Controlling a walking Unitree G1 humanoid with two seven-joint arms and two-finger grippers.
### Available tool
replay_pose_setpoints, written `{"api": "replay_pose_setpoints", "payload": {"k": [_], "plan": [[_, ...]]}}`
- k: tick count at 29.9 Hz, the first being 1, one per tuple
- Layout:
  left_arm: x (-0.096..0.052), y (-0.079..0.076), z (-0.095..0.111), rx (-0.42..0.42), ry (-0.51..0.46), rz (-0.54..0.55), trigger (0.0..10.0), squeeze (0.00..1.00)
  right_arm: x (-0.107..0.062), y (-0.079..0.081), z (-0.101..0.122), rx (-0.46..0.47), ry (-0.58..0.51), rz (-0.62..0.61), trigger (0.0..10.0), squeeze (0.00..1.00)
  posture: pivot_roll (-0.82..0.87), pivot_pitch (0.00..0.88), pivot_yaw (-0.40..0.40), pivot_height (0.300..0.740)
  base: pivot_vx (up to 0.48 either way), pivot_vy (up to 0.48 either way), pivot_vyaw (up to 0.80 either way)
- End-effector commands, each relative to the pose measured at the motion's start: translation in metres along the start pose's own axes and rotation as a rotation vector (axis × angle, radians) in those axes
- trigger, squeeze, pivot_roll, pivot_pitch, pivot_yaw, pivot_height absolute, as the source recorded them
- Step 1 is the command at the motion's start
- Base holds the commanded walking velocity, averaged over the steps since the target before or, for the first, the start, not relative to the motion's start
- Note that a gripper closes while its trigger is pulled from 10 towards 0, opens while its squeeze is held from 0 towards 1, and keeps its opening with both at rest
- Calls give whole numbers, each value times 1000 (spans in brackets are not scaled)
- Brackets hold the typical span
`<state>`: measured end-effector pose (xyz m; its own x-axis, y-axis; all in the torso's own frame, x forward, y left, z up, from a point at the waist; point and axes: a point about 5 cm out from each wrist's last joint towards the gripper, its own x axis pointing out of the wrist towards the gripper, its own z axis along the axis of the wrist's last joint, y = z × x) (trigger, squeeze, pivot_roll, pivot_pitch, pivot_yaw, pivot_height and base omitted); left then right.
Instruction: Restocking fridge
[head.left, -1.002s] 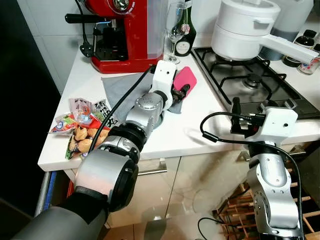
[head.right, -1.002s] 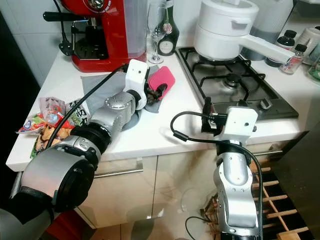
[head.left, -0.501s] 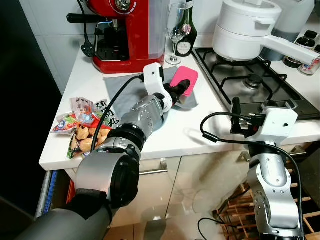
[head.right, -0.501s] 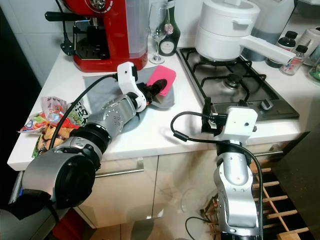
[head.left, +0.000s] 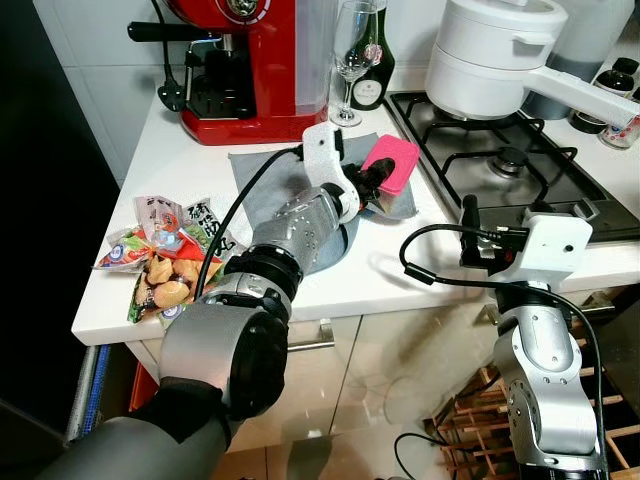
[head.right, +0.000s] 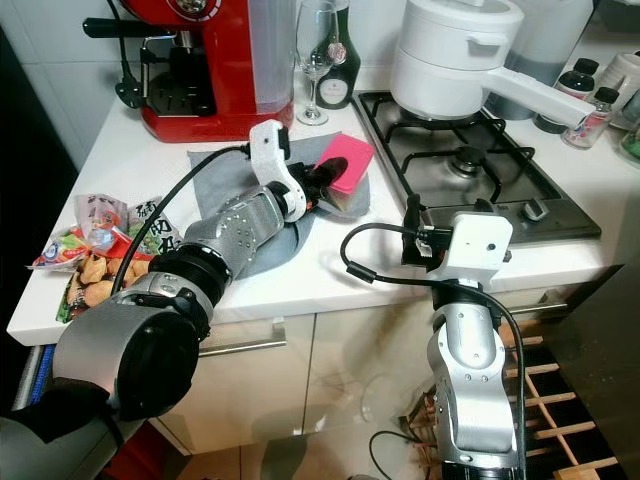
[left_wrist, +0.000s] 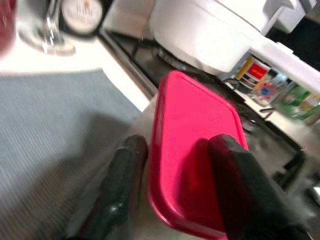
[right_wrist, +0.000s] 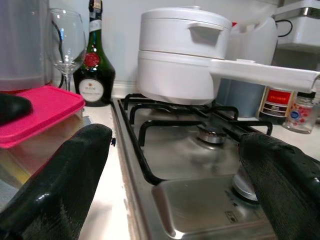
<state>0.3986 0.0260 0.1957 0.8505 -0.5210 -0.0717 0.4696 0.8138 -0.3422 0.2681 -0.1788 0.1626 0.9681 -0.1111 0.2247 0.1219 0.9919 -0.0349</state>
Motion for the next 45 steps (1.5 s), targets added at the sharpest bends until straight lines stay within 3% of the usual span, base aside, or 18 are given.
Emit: {"api": "replay_pose_setpoints", "payload": {"k": [1,4,8,10,12,13,14,15,16,17,24,27,28,32,37,40,44,45], "plan": [[0,-1,16,49,-58,-2,0,0,3,-1,1,-1,-6,2,10000,0,-192,0,-6,740,0,0,0],[-1,-1,37,27,-134,-17,0,0,3,0,-1,0,-4,3,10000,0,-186,0,-4,740,0,0,0],[-2,-4,51,-48,-180,-52,0,0,3,1,-3,1,0,7,10000,0,-183,0,-5,740,0,0,0],[-3,-5,53,-47,-183,-61,0,0,3,1,-3,1,0,9,10000,0,-180,0,-5,740,0,0,0],[-5,-6,53,59,-191,-77,0,0,4,1,-4,0,1,10,10000,0,-177,0,-7,740,0,0,0],[-5,-6,53,59,-191,-77,0,0,4,1,-4,0,1,10,10000,0,-177,0,-7,740,0,0,0],[-6,-5,53,148,-206,-62,0,0,4,1,-4,1,2,10,10000,0,-177,0,-7,740,0,0,0],[-6,-5,53,148,-206,-62,0,0,4,1,-4,1,2,10,10000,0,-177,0,-7,740,0,0,0],[-7,-4,54,222,-217,-41,0,0,4,2,-5,1,3,11,10000,0,-177,0,-7,740,0,0,0],[-9,0,56,330,-237,1,10000,0,4,3,-5,1,4,14,10000,0,-176,0,-10,740,0,0,0],[-27,20,84,529,-391,108,10000,0,3,2,-5,3,4,10,10000,0,-178,0,-10,740,0,0,0],[-38,24,94,571,-453,86,10000,0,0,-5,-1,-19,-16,-48,10000,0,-177,0,-5,740,0,0,0],[-45,25,97,581,-489,66,10000,1000,-3,-12,0,-43,-19,-102,10000,0,-175,0,-6,740,0,0,0],[-60,28,92,645,-506,24,10000,1000,-14,-26,-4,-80,15,-182,10000,0,-168,0,-5,740,0,0,0],[-84,31,49,707,-418,-59,10000,1000,-37,-32,-17,-106,51,-132,10000,0,-148,0,-6,740,0,0,0],[-89,30,43,722,-406,-77,10000,1000,-39,-35,-18,-107,55,-136,10000,0,-146,0,-7,740,0,0,0],[-98,16,33,733,-401,-155,10000,1000,-37,-28,-14,-86,36,-104,10000,0,-139,0,-7,740,0,0,0],[-104,0,20,750,-383,-230,10000,1000,-34,-20,-11,-73,13,-72,10000,0,-137,0,-5,740,0,0,0]]}}
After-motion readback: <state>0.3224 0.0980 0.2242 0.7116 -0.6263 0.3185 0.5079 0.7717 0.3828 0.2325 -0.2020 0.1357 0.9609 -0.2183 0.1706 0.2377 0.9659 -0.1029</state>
